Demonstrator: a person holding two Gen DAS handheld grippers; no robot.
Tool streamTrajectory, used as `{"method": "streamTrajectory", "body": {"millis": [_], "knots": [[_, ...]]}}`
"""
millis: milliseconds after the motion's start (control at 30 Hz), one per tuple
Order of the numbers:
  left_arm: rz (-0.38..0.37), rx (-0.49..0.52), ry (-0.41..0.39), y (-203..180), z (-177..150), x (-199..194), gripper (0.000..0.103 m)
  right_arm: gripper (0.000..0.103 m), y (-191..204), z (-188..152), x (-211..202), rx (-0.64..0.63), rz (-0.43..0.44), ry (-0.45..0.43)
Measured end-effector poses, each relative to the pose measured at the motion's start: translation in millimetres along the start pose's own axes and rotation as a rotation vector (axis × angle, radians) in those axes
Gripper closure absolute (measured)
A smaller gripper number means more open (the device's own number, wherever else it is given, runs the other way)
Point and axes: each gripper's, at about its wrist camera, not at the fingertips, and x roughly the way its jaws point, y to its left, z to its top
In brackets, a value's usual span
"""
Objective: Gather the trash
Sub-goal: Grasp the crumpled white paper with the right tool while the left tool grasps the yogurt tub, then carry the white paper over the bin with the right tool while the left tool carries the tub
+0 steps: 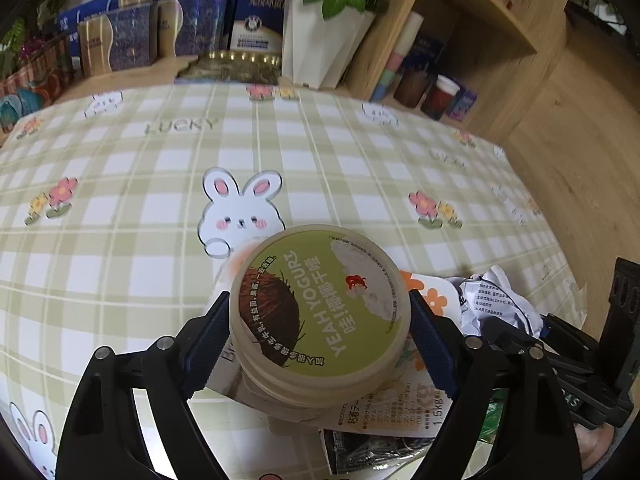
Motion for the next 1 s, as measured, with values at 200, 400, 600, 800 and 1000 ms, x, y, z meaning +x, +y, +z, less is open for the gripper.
{"method": "streamTrajectory", "body": {"millis": [200, 400, 600, 800, 1000], "knots": [[0.014, 0.027, -0.065, 1, 7, -25, 0.020, 0.060, -3, 12, -10, -0.010, -0.060, -0.046], [0.034, 0.028, -0.104, 8, 7, -47, 0.020, 0.061, -13, 26, -21, -0.012, -0.155, -0.092], [0.033, 0.030, -0.119, 13, 0, -68, 0.020, 0.061, -8, 33, -40, -0.020, -0.157, -0.130], [0.024, 0.028, -0.132, 18, -14, -94, 0.020, 0.061, 13, 26, -51, -0.062, -0.144, -0.127], [0.025, 0.031, -0.133, 24, -33, -122, 0.020, 0.061, 38, 13, -69, -0.106, -0.127, -0.136]]}}
